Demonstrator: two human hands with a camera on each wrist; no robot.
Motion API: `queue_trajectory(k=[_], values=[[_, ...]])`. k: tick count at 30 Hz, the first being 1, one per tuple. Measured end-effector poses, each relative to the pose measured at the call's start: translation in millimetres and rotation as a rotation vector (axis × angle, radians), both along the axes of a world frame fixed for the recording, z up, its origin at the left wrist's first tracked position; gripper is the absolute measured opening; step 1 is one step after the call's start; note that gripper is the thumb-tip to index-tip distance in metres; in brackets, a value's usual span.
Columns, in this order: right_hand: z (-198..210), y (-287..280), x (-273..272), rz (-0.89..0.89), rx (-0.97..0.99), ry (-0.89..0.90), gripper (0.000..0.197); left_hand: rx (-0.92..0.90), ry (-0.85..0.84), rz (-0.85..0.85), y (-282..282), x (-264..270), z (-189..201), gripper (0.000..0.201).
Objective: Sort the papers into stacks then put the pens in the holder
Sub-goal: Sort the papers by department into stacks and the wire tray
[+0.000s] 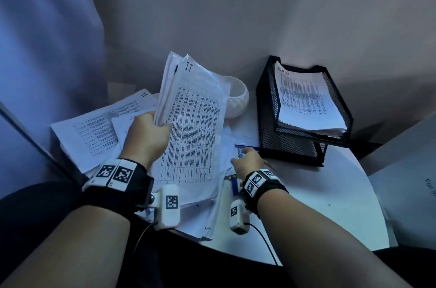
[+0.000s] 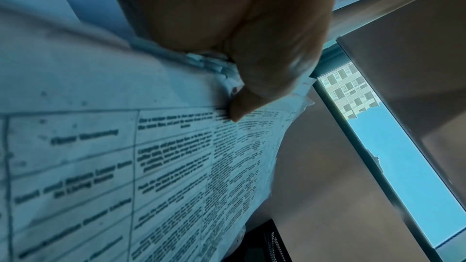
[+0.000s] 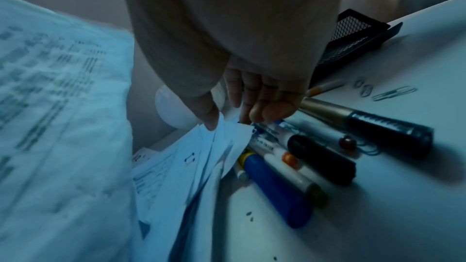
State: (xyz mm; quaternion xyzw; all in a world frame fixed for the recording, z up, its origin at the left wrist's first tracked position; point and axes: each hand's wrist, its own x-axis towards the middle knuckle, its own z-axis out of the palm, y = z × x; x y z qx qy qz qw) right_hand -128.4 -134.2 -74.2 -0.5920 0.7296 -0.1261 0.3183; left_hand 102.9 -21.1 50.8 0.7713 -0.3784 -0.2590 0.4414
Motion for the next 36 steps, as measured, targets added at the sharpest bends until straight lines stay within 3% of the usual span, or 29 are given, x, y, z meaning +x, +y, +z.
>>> queue_trajectory(k=[5,9,12,16,19,27,36], values=[[-0.4,-5.4,5.4,0.09,0.028,0.123,0.027,0.001,-0.02,-0.007,-3.4,5.1,-4.2,0.01],[7.5,-4.7,-3.9,0.039,-0.007,0.044,0.016,0.022,-0.024,-0.016,-5.7,2.7,-5.2,0.008],[22.8,0.7,-20.1,-0.065,-0.165,-0.089,0.007,0.032,-0.036,-0.022,-6.7,-0.5,-5.3,0.017],[45.2,9.8,-52.9,-0.147,-0.445,-0.228,0.007,0.038,-0.031,-0.034,-6.6,-4.3,-7.7,0.007],[63.9,15.3,-80.5,-0.216,-0.659,-0.294,0.005,0.044,-0.022,-0.05,-4.0,-9.9,-10.0,0.014],[127.8,25.6,-147.3,-0.403,-0.951,-0.522,0.014,0.053,-0.01,-0.081,5.3,-30.5,-10.1,0.013],[236.1,37.2,-164.9,-0.319,-1.257,-0.57,0.016,-0.068,0.04,-0.116,17.7,-47.2,-0.2,0.026]])
